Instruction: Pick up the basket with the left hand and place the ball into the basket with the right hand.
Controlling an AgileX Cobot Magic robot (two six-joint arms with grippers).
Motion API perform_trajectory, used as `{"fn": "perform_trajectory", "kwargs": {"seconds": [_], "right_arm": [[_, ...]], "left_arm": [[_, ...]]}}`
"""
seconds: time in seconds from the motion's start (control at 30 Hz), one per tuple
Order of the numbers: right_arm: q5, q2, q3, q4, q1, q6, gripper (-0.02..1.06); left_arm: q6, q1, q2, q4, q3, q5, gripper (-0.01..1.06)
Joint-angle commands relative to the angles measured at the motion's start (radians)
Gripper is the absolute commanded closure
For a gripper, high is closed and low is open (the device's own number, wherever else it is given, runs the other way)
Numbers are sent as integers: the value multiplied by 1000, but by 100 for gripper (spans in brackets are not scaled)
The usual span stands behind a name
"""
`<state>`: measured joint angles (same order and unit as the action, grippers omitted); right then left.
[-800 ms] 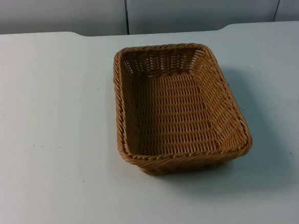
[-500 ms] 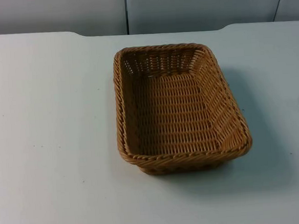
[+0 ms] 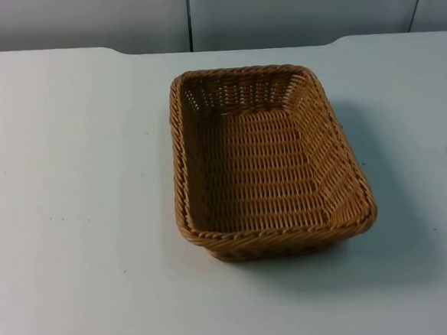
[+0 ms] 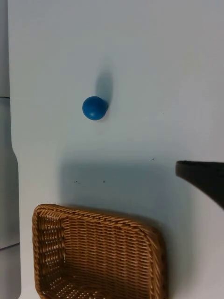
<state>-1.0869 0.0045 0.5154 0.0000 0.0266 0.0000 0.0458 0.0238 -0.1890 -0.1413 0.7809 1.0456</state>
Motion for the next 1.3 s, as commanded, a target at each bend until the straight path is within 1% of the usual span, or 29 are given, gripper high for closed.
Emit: {"fn": "perform_trajectory", "kwargs": {"seconds": [0.0, 0.17, 0.27, 0.3, 0.4, 0.5, 0.67, 0.77, 0.8, 0.97, 1.27], "right_arm": [[7, -4, -7, 0, -7, 0, 0], [7, -4, -7, 0, -7, 0, 0], [7, -4, -7, 0, -7, 0, 0], [7, -4, -7, 0, -7, 0, 0], [7, -4, -7, 0, -7, 0, 0], [7, -4, -7, 0, -7, 0, 0], [7, -4, -7, 0, -7, 0, 0], [7, -4, -7, 0, -7, 0, 0], [7, -4, -7, 0, -7, 0, 0], [7, -4, -7, 0, -7, 0, 0], [7, -4, -7, 0, -7, 0, 0]], "left_arm": [[-4, 4, -30, -8, 26, -32, 13], [-4, 4, -112, -8, 80, -59, 13], [-4, 4, -177, -10, 104, -94, 13], [-4, 4, -177, -10, 104, -94, 13], [-4, 4, -255, -14, 120, -141, 13], [-4, 4, -300, -17, 126, -163, 13], [2, 4, -398, -61, 127, -201, 13], [56, 4, -470, -124, 127, -225, 13], [56, 4, -470, -124, 127, -225, 13], [168, 4, -594, -259, 127, -274, 13], [279, 4, -747, -387, 127, -310, 13]]}}
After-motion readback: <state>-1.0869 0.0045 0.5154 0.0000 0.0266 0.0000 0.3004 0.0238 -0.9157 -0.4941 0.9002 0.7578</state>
